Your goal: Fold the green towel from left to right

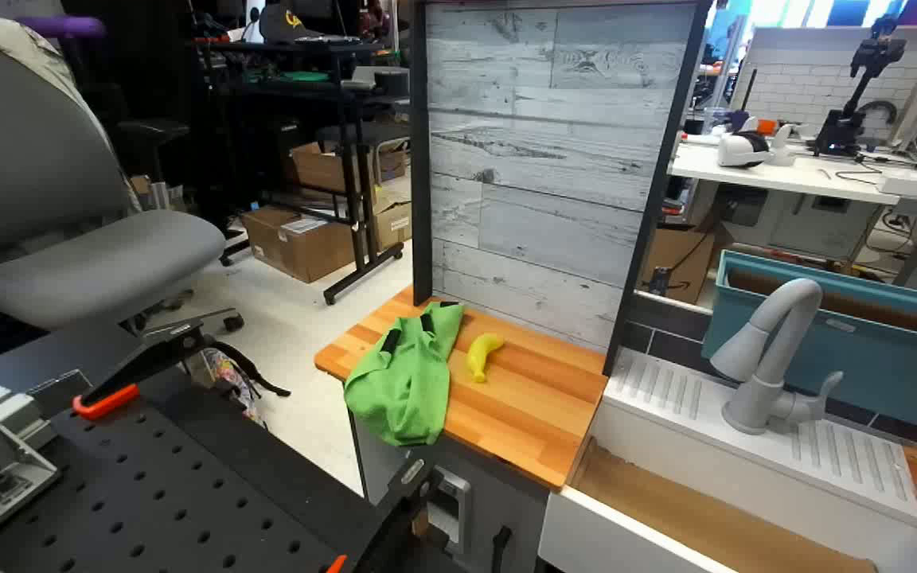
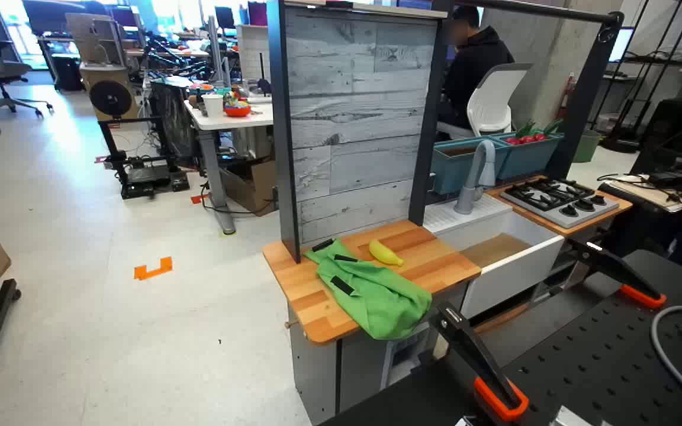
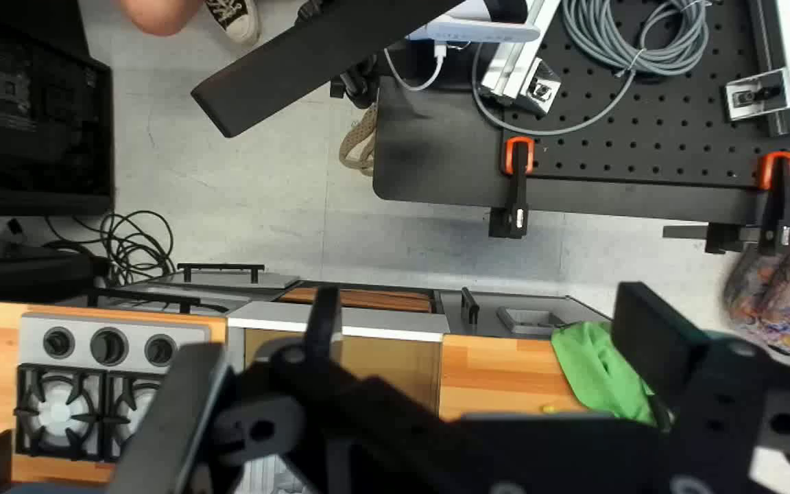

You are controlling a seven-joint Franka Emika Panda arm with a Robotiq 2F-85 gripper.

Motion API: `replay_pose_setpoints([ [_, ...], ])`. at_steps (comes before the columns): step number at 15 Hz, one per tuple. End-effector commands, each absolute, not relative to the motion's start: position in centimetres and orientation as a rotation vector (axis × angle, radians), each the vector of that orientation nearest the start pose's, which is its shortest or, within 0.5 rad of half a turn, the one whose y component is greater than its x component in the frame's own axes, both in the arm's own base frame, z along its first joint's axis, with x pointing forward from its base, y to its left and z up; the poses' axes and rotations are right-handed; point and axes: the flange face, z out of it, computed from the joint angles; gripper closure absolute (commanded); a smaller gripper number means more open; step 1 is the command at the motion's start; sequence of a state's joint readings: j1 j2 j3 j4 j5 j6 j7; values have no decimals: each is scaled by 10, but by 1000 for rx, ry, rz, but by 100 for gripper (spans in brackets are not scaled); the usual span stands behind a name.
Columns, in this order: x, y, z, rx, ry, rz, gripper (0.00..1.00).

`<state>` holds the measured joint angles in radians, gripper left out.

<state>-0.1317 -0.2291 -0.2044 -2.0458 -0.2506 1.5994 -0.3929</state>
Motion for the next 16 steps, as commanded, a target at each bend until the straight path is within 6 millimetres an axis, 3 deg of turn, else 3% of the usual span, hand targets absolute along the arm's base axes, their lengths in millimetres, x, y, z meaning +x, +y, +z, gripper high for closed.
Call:
replay_pose_setpoints([
  [1, 429, -184, 523, -3217, -164, 450, 0],
  [5, 429, -184, 523, -3218, -164, 450, 0],
  [9, 454, -169, 503, -3200, -147, 474, 0],
  [12, 477, -149, 475, -3184, -149, 492, 0],
  [16, 513, -112, 416, -3191, -156, 466, 0],
])
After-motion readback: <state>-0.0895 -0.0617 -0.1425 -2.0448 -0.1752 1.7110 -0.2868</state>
